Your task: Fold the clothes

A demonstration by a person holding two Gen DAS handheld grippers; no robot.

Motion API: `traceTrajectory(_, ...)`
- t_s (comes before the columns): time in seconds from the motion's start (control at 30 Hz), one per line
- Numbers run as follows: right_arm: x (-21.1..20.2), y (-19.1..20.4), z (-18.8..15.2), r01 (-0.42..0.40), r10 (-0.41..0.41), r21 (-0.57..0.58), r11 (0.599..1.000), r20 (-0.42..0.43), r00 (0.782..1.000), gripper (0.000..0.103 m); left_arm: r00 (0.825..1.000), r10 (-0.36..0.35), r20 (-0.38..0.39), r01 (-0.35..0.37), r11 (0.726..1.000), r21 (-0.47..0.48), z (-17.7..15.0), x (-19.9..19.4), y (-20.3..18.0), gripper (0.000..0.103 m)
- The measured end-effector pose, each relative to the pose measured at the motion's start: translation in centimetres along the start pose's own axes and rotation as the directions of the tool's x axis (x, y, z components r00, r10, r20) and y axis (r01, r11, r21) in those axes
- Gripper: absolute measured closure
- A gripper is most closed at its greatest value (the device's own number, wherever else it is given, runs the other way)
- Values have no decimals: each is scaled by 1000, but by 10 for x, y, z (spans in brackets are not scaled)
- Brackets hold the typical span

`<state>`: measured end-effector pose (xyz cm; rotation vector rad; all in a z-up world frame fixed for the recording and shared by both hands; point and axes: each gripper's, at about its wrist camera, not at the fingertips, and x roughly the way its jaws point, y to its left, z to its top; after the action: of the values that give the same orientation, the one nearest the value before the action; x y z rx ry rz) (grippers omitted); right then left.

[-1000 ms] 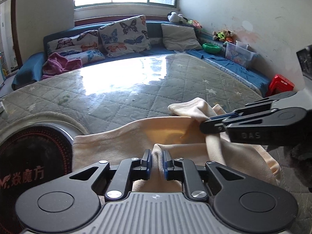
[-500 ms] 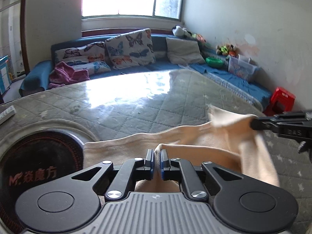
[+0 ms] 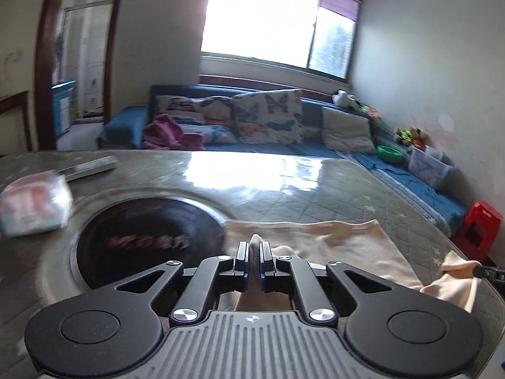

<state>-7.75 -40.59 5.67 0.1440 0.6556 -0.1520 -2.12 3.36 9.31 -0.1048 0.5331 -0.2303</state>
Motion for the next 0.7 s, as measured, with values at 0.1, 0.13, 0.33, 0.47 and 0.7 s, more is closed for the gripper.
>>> traceTrajectory(0.1, -4, -9, -9, 26, -26, 5, 1000, -5, 1000, 98, 998, 69, -12, -69, 997, -27, -15, -28, 19, 96)
traceTrajectory(0.13, -4, -10, -11, 29, -29, 9, 1000, -9, 1000, 98, 996, 83, -23, -84, 996, -37, -21, -36, 26, 96)
traceTrajectory(0.33, 2, -12, -22, 40, -39, 17, 999, -50, 998, 97, 984, 115, -139, -119, 993, -21, -47, -49, 43, 93)
traceTrajectory(0.47, 0, -14, -20, 46, -45, 20, 999, -50, 998, 93, 986, 120, -115, -121, 993, 1, -41, -49, 39, 79)
traceTrajectory(0.7, -6, -15, -11, 69, -69, 17, 997, -3, 998, 88, 987, 101, -128, -92, 993, 73, -24, 0, 28, 61)
